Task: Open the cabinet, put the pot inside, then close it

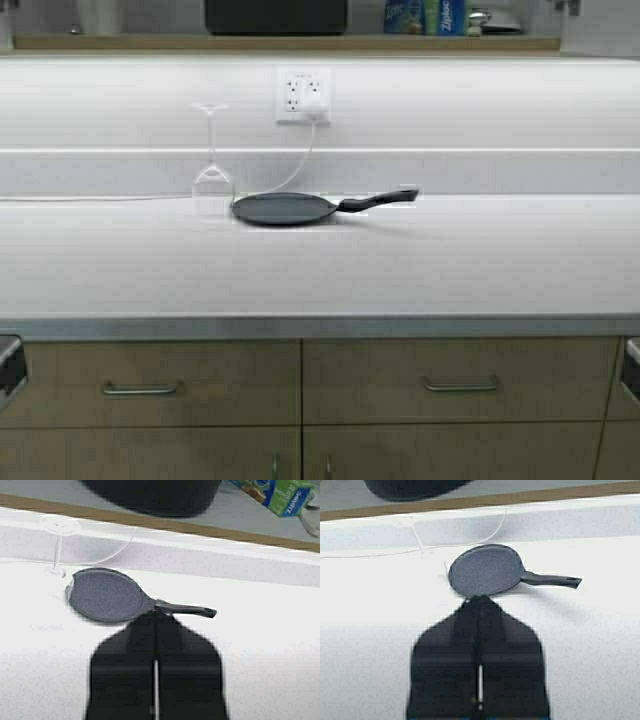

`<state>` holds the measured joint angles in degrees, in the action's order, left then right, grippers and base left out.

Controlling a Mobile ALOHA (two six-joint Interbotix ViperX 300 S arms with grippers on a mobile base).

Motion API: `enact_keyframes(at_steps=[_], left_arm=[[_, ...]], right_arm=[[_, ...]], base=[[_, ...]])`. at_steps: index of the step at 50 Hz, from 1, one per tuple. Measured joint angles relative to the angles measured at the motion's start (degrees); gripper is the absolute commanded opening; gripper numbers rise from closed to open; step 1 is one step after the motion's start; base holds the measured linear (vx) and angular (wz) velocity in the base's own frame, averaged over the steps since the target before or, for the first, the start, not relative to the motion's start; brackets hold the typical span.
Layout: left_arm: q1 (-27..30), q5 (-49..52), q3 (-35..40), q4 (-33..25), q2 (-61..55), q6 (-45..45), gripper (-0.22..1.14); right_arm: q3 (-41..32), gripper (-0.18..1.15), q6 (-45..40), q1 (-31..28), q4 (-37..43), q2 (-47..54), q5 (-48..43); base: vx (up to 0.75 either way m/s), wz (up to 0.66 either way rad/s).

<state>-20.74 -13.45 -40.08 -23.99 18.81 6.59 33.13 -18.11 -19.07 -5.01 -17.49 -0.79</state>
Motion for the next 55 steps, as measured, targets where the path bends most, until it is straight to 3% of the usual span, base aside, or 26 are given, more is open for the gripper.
enact_keyframes(at_steps=[16,26,42,55], left_arm=[[2.90,1.05,0.79,0.62,-0.09,4.92,0.05],[6.33,2.64,1.76,1.05,-0.09,7.47,0.05],[19.42,13.80,9.76,5.63,4.04,8.53,0.05],[34.10,21.53,16.61,6.59,9.49,8.53,0.05]], right_arm=[[-1.41,0.08,0.18,0.44,0.00,1.14,-0.18],[-1.85,0.07,0.35,5.19,-0.18,0.88,0.35],[-5.80,0.07,0.79,14.24,-7.73,-6.50,7.65],[-12.74,0.07,1.05,26.72,-9.58,-7.56,10.11]], base=[[-0.24,0.00],[-0.25,-0.02],[-0.19,0.02],[-0.08,-0.04]])
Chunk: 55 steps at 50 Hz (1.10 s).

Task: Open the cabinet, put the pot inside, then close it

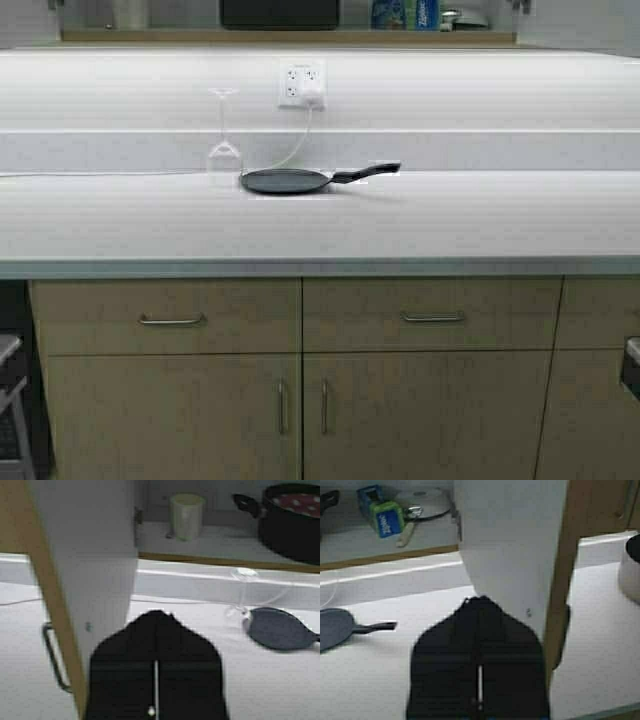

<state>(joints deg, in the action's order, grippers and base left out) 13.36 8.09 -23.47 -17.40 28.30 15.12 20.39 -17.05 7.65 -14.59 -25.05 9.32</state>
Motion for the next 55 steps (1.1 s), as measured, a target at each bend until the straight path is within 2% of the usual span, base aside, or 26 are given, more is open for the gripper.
enact_keyframes(at_steps=[8,13,20,28,44,55], left_arm=[[9.05,1.58,3.25,-0.09,1.05,-0.35,0.05],[15.03,1.76,5.54,0.00,0.53,-0.62,0.04],[18.90,1.76,11.07,0.00,-3.96,0.00,0.04],[18.54,1.93,18.19,-0.88,-12.74,-0.18,0.04],[11.78,3.96,32.08,-1.67,-27.95,-0.26,0.04],[7.73,4.75,33.49,-1.76,-29.53,-0.26,0.04]], right_arm=[[-4.92,0.07,0.09,6.94,-0.53,2.72,0.79],[-8.26,0.07,0.09,8.61,-0.53,5.63,1.85],[-12.83,0.07,0.18,10.46,-0.62,10.20,2.29],[-19.51,0.07,0.26,11.95,-0.70,17.14,3.60],[-27.33,0.07,0.26,11.16,-0.35,26.72,4.31],[-28.92,0.07,0.35,8.00,-0.44,27.51,4.57]], base=[[-0.03,-0.01],[-0.01,0.01],[0.01,0.03],[0.01,0.00],[0.02,0.00],[0.01,0.00]])
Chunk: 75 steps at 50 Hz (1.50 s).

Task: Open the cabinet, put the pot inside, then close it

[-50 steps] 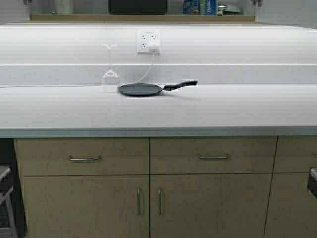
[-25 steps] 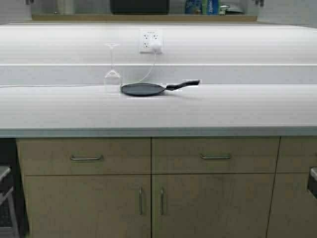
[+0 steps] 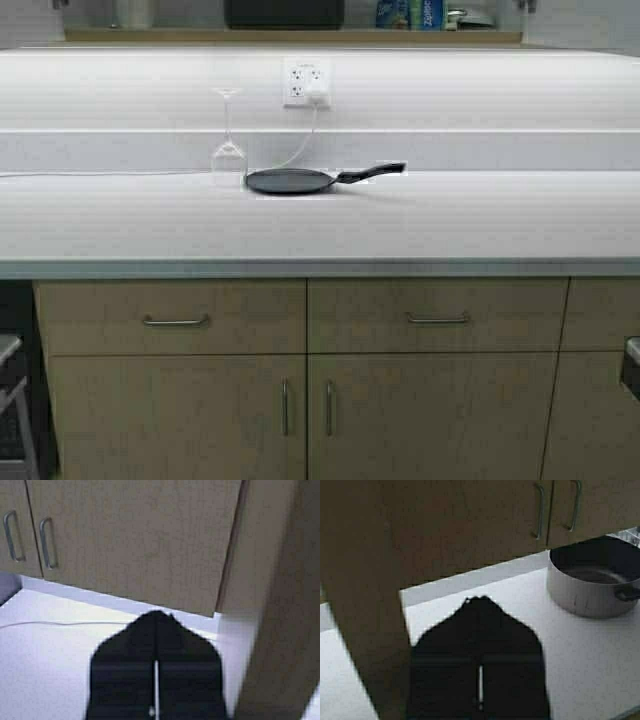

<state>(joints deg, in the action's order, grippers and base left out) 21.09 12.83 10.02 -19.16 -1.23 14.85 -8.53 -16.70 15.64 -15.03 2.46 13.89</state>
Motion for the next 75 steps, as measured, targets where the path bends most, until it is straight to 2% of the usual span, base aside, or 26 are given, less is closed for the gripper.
enact_keyframes(at_steps=[8,15,27,37,45,57,75], left_arm=[[-2.99,0.00,-0.79,0.09,0.70,0.35,0.04],[-7.65,-0.26,-4.39,0.18,4.31,0.44,0.04],[-18.98,-1.41,-14.33,1.23,14.41,1.58,0.04],[-21.88,-2.72,-24.96,1.41,24.08,1.85,0.04],[-22.41,-4.04,-30.06,1.49,28.83,1.93,0.04],[-23.03,-4.48,-29.79,1.67,27.69,1.93,0.04],[-23.38,-4.04,-24.08,1.49,20.13,1.93,0.04]], right_arm=[[-0.18,0.07,-0.09,-3.43,-0.09,0.00,0.00],[0.88,0.07,0.18,-8.96,-0.18,-1.32,0.18],[9.76,0.07,5.45,-21.62,-2.11,-10.81,0.44],[19.34,0.07,5.10,-22.32,0.35,-17.75,0.53],[22.50,0.06,5.27,-24.61,3.78,-19.78,0.35],[21.97,0.06,5.36,-31.38,6.50,-19.34,1.41],[23.03,0.06,5.27,-33.31,7.65,-20.65,2.11]], base=[[0.00,0.00],[0.00,0.00],[0.01,0.02],[0.06,-0.02],[0.12,0.00],[0.17,-0.05],[0.17,-0.03]])
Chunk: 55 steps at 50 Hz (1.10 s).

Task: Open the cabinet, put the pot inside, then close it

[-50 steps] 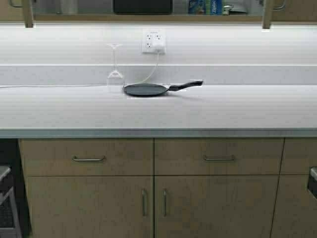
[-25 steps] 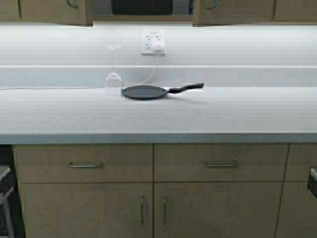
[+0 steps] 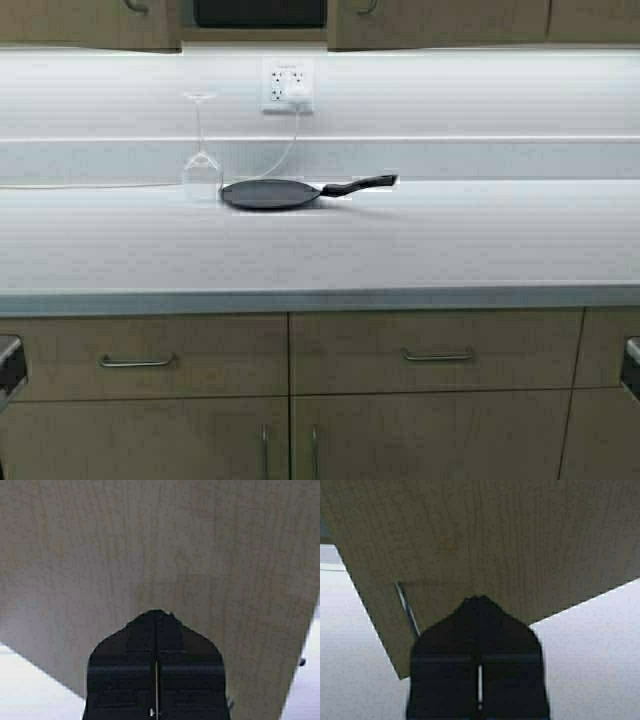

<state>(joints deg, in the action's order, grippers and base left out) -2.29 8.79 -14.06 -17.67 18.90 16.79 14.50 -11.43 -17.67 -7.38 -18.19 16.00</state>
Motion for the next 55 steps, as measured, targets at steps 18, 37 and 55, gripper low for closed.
enact_keyframes(at_steps=[18,37,55], left_arm=[[-5.54,1.49,10.81,-0.18,-11.16,0.09,0.04],[-5.89,0.44,-4.04,-0.09,3.25,-0.53,0.04],[-6.94,0.18,-7.82,-0.26,6.42,-1.49,0.04]], right_arm=[[1.93,0.06,0.18,-0.18,-0.09,-2.81,0.18],[0.09,0.06,0.18,-1.14,-0.09,-3.60,2.20],[-6.24,0.06,-0.44,-3.78,0.00,3.87,3.87]], base=[[0.16,0.12],[0.17,0.07],[0.14,-0.06]])
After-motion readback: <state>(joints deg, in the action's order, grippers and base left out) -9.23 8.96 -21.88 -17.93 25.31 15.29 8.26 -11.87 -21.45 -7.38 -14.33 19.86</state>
